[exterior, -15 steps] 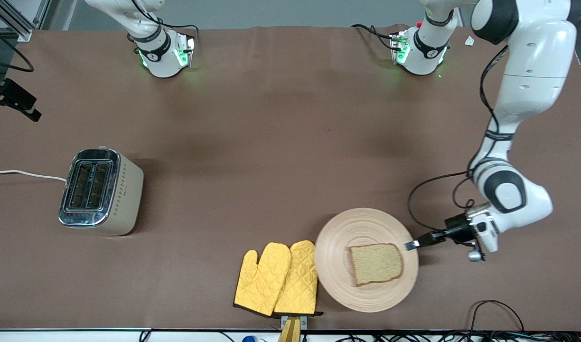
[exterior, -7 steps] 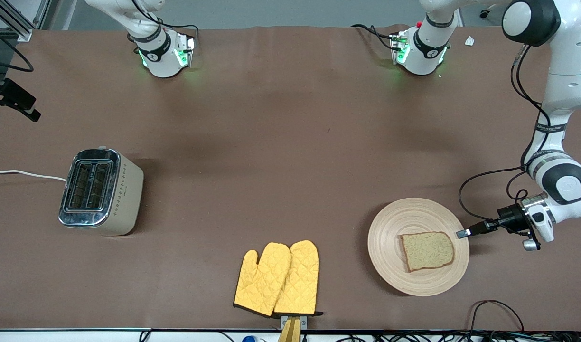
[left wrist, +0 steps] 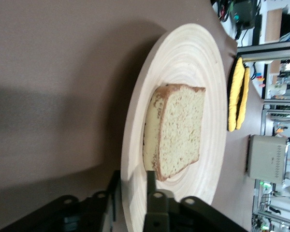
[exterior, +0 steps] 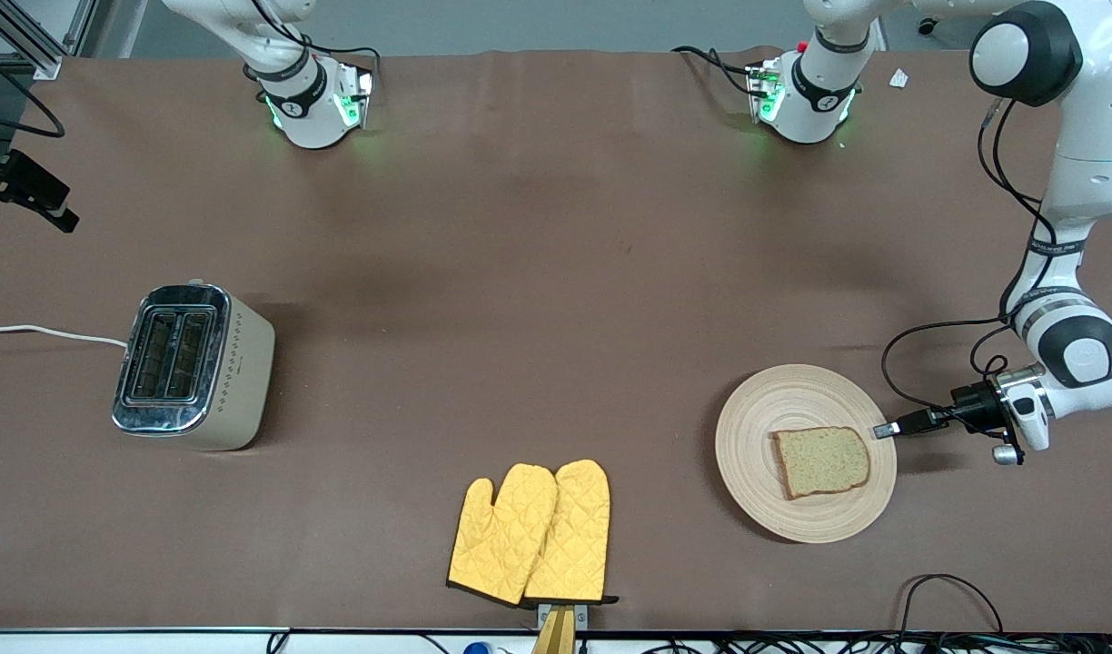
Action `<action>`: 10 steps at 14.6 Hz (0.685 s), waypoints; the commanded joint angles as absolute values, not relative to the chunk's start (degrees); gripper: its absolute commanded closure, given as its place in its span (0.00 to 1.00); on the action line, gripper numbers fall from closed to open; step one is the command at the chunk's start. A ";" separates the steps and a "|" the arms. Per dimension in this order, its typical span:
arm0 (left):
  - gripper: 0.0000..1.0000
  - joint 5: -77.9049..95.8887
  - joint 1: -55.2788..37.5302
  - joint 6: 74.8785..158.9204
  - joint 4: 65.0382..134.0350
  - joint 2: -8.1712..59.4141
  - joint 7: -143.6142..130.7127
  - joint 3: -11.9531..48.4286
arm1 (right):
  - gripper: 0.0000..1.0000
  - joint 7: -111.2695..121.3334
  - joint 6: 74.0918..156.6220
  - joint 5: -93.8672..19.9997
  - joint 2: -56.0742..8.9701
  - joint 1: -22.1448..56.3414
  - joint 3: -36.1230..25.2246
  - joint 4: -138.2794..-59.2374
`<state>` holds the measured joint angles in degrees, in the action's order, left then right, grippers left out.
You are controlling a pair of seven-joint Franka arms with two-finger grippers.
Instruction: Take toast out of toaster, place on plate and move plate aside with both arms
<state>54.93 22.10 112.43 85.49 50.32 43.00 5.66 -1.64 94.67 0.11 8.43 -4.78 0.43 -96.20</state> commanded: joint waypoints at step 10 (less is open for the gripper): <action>0.00 30.78 19.26 111.10 79.71 34.30 20.95 6.59 | 0.00 -1.14 93.16 -0.44 8.00 -5.45 0.88 -95.19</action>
